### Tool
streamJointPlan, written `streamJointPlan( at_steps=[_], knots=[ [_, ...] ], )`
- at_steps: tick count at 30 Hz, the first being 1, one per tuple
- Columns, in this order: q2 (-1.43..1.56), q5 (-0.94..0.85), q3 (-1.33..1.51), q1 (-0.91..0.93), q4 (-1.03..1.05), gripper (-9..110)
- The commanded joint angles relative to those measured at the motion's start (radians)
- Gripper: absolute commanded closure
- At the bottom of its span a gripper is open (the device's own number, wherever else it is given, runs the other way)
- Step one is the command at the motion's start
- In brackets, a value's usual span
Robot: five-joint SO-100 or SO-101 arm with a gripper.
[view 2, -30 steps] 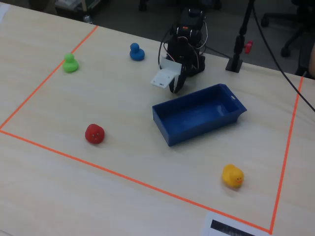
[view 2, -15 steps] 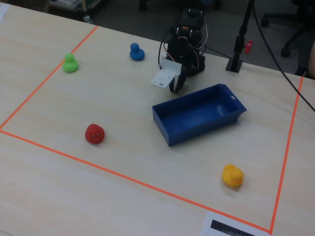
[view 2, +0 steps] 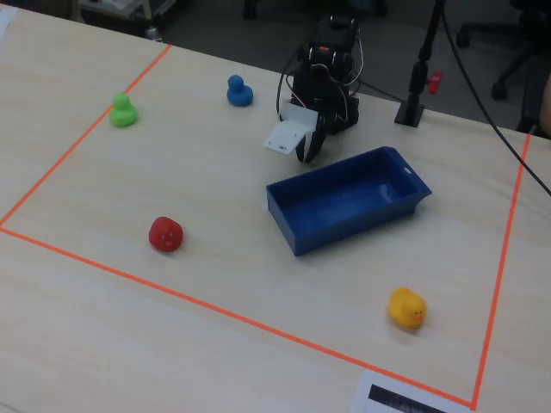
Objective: Grasp yellow duck and put it into box.
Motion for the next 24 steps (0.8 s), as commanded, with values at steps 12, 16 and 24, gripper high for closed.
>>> streamJointPlan(
  at_steps=[12, 16, 24],
  knots=[
    [-0.002, 0.006, -0.005, 0.002, 0.023, 101],
    [-0.002, 0.008, -0.005, 0.002, 0.017, 101],
    [-0.276, 0.026, -0.221, 0.015, -0.052, 101]
  ],
)
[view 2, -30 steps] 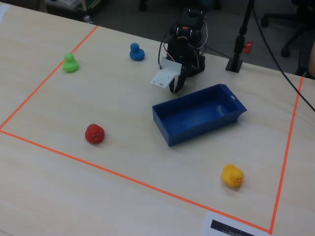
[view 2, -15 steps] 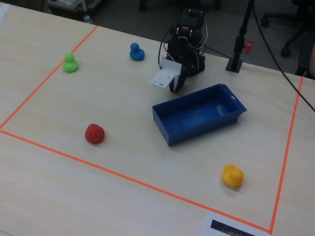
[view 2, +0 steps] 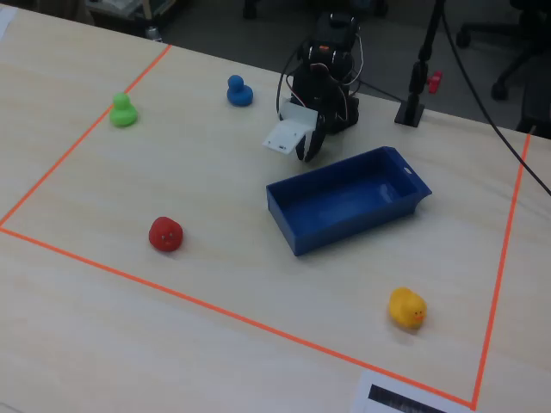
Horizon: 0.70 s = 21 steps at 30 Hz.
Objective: Grasp yellow duck and put it into box.
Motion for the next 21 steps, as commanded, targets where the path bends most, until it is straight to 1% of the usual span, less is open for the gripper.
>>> streamJointPlan(
  at_steps=[1, 4, 7, 10, 13, 15, 19, 21],
  knots=[
    [-0.276, 0.029, -0.242, 0.021, -0.061, 101],
    [-0.506, 0.043, -0.532, 0.044, -0.086, 101],
    [-0.637, 0.038, -0.776, 0.049, -0.137, 101],
    [-0.721, 0.021, -0.937, 0.025, -0.195, 101],
    [-0.813, 0.015, -1.046, -0.038, -0.253, 101],
    [-0.884, 0.04, -1.149, -0.095, -0.196, 96],
    [-1.006, 0.095, -1.295, -0.222, -0.081, 80],
    [-1.058, 0.104, -1.31, -0.273, -0.107, 78]
  ],
)
